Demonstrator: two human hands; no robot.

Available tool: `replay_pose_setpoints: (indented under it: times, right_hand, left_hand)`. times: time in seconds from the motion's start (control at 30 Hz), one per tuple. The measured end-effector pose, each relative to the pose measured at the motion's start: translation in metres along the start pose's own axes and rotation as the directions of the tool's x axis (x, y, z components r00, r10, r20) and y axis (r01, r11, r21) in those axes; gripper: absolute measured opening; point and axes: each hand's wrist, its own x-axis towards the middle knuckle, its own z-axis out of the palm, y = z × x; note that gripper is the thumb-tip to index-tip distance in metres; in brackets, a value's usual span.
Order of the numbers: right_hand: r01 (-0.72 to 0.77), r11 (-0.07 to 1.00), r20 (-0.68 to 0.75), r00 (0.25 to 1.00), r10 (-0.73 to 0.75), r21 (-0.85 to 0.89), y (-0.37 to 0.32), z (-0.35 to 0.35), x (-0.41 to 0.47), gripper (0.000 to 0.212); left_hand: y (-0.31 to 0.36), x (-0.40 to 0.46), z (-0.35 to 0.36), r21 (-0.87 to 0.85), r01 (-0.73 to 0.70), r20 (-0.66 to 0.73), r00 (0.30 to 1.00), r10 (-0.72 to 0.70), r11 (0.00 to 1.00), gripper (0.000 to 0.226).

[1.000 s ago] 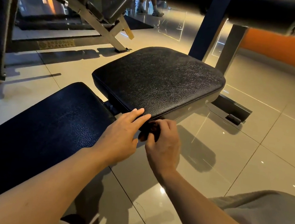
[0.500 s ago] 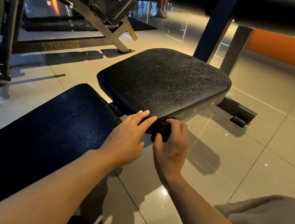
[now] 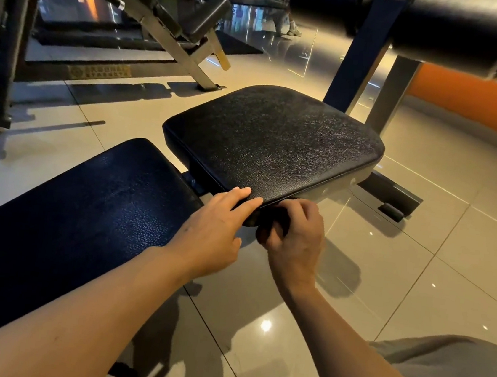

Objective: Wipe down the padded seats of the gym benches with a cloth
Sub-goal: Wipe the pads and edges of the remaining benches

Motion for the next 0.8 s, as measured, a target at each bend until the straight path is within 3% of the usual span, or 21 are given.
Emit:
replay_pose_setpoints:
  times: [0.1,0.13,0.4,0.47,0.63,0.8]
  right_hand:
    - [-0.238,0.971,-0.106,0.965,0.24,0.034,0.016,-0.01,0.027,0.023]
    - [-0.255,0.967,-0.123,0.959,0.256,0.022,0.017,-0.01,0.032,0.024]
    - [-0.023,0.993,0.062,0.998,0.016,0.115,-0.011,0.009,-0.018,0.029]
    - [-0.05,0.992,0.049,0.998,0.045,0.119,-0.002,0.004,-0.006,0.027]
    - [-0.315,0.944,-0.088,0.942,0.323,0.094,0.014,-0.007,0.027,0.021]
    - [-0.13,0.985,0.14,0.984,0.113,0.117,-0.011,0.005,-0.009,0.03]
  left_hand:
    - [0.002,0.001,-0.001,0.005,-0.001,0.015,1.0,0.001,1.0,0.07]
    - [0.002,0.001,-0.001,0.004,-0.002,0.015,1.0,0.002,1.0,0.07]
    - [0.001,0.007,0.001,-0.016,0.009,-0.063,0.998,-0.01,1.0,0.068]
    - [0.003,0.008,0.001,-0.023,0.014,-0.07,0.997,-0.015,1.0,0.067]
    - [0.0,0.006,0.002,-0.014,0.007,-0.043,0.999,-0.007,1.0,0.067]
    - [0.0,0.008,0.0,-0.025,-0.004,-0.061,0.998,0.003,1.0,0.065]
